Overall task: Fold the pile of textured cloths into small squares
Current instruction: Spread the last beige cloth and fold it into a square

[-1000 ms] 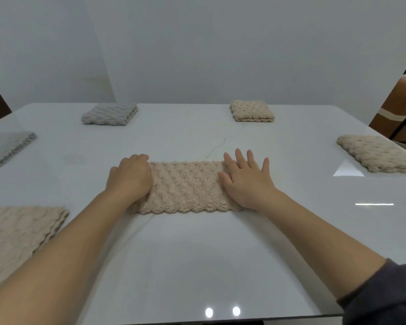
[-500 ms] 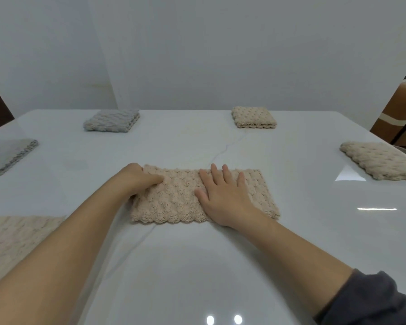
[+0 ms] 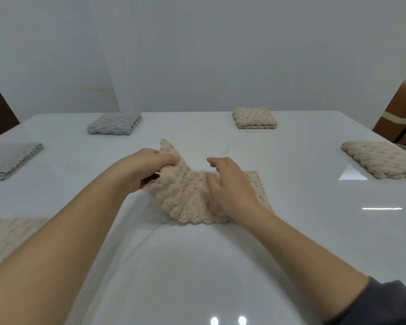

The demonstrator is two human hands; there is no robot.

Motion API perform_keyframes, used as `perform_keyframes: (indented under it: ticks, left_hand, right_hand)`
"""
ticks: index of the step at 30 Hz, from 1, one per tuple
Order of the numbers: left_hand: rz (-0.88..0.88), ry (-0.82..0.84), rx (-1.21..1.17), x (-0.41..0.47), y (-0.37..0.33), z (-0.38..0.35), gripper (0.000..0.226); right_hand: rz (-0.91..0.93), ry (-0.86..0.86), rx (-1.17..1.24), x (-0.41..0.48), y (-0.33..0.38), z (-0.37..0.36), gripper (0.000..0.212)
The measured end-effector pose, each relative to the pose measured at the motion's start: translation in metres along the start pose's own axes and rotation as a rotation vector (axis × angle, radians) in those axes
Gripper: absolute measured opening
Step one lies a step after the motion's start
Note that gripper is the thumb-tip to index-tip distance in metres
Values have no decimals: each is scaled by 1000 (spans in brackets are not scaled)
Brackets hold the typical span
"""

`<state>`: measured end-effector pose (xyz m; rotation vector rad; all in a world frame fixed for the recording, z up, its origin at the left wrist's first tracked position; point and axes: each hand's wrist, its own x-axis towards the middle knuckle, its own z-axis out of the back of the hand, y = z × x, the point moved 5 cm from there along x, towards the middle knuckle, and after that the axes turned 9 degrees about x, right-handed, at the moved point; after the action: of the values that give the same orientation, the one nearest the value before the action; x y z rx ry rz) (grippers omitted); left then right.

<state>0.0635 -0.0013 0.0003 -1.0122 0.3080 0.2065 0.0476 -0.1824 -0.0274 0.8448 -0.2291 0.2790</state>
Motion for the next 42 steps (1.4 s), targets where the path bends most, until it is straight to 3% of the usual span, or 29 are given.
perform_keyframes:
  ticks: [3,5,7,9,12,16,18,22,25,29,31,35,38,40,42]
  left_hand:
    - [-38,113,-133,-2,-26,-32,12]
    - [-48,187,-151,-4,-39,-57,14]
    - [-71,271,-216,-7,-49,-82,17]
    - [-110,266,-315,-9,-55,-96,14]
    - [-273,20,-326,-5,-59,-90,16]
    - [-454,-305,-4,-3,-44,-79,21]
    - [-533,-331,182,-4,-36,-86,24]
    - [-636,-184,612,-1,-23,-111,48]
    - [-614,-104,815,0,-15,-123,54]
    - [-618,-111,996,-2,-9,-129,55]
    - [-622,-132,995,-1,-11,-125,55]
    - [-553,-164,666,17,-30,-100,50]
    - [-411,-59,390,33,-28,-89,46]
    - [-384,-84,410,35,-22,-80,37]
    - [-368,-97,389,27,-16,-72,27]
  right_hand:
    - [-358,33,652,5,-16,11,30]
    - [-604,133,1035,4,-26,12,41]
    - [-728,243,1223,-1,-37,16,55]
    - [-752,264,1273,-3,-50,22,53]
    - [-727,154,1150,-2,-65,35,26]
    - [-670,124,965,0,-77,49,11]
    - [-618,148,843,0,-80,54,13]
    - [-498,128,484,1,-84,62,12]
    - [-411,77,257,0,-84,66,33]
    - [-396,115,-64,-6,-88,68,86]
    - [-393,91,-134,-6,-90,73,93]
    - [-223,-29,-143,1,-69,80,66]
    - [-148,198,-263,0,-60,50,63]
    - [-136,381,-364,-4,-68,33,65]
    - [-120,435,-404,-5,-74,36,66]
